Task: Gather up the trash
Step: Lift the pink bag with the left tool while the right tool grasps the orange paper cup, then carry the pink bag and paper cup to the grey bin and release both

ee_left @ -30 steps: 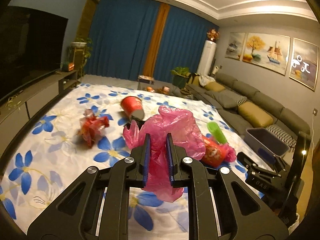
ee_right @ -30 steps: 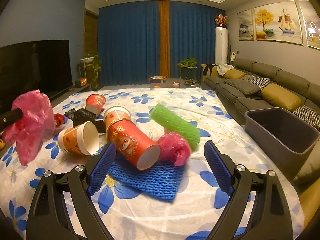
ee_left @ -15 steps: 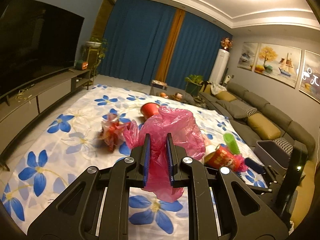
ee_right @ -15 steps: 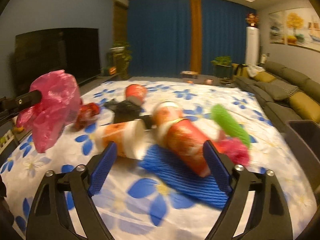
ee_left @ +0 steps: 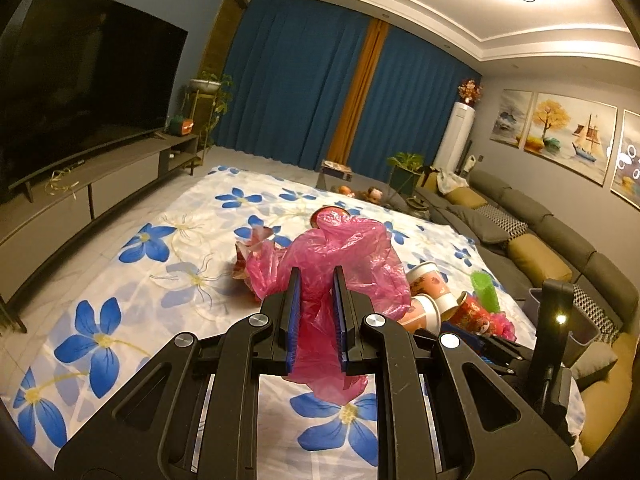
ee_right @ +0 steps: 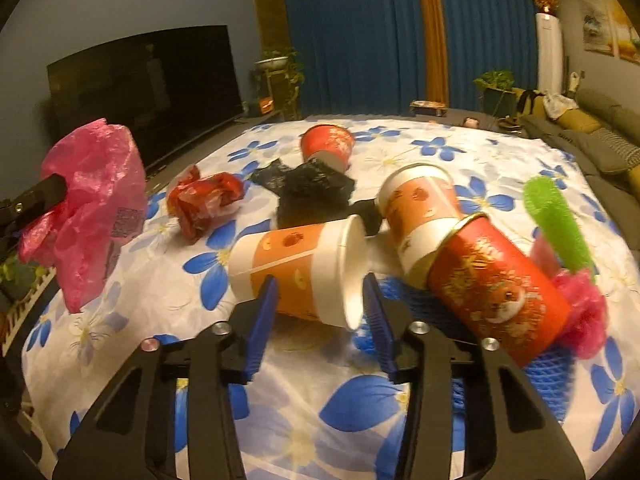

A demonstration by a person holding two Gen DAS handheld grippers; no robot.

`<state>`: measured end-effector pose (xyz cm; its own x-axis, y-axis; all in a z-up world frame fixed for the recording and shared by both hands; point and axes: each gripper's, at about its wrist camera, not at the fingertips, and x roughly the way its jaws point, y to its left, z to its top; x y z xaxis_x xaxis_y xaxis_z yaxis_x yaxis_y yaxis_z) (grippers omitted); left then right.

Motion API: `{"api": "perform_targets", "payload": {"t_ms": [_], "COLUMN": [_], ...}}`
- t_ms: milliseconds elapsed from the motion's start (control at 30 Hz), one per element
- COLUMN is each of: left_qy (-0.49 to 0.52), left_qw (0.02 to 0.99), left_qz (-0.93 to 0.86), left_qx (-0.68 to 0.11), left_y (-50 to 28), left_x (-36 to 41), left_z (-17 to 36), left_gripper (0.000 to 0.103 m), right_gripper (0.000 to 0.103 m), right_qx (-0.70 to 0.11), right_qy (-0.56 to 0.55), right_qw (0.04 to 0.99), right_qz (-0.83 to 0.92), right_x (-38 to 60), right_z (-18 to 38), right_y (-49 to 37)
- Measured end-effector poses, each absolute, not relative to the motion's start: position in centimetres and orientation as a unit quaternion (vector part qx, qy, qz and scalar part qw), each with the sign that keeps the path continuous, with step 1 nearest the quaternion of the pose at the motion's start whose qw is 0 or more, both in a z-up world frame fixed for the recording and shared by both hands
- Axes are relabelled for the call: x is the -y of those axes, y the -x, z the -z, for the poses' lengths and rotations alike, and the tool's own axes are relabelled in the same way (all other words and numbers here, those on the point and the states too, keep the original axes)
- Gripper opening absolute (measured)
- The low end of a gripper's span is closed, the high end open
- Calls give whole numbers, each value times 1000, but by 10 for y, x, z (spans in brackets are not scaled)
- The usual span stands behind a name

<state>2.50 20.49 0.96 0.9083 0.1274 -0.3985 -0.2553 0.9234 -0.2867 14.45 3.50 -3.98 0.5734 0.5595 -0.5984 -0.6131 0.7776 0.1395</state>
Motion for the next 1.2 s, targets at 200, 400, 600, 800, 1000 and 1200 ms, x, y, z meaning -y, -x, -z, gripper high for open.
{"api": "perform_targets", "payload": {"t_ms": [200,400,600,800,1000,1200], "left_qy": [168,164,157,145,126,108], "left_qw": [962,962,964,967,972,977], "left_qz": [-96,-95,-93,-85,-67,-32], "left_qx": [-195,-197,-195,-192,-187,-182], "left_y": [-28,-30,-30,-30,-35,-49], "left_x": [-202,-200,-195,-181,-159,-123], "left_z": [-8,-9,-11,-15,-22,-29], "left_gripper": [14,14,14,14,14,14], "right_gripper": [14,4,3,3,3,3], "right_qx": [-327,-321,-293,-267,-241,-224], "right_qy": [35,20,15,6,-3,-8], "right_qw": [872,865,873,882,896,914], "right_qz": [-362,-385,-390,-389,-372,-337], "right_x": [-38,-33,-22,1,31,68], "right_z": [41,37,22,5,-10,-21], "right_y": [-140,-129,-109,-92,-81,-78]}}
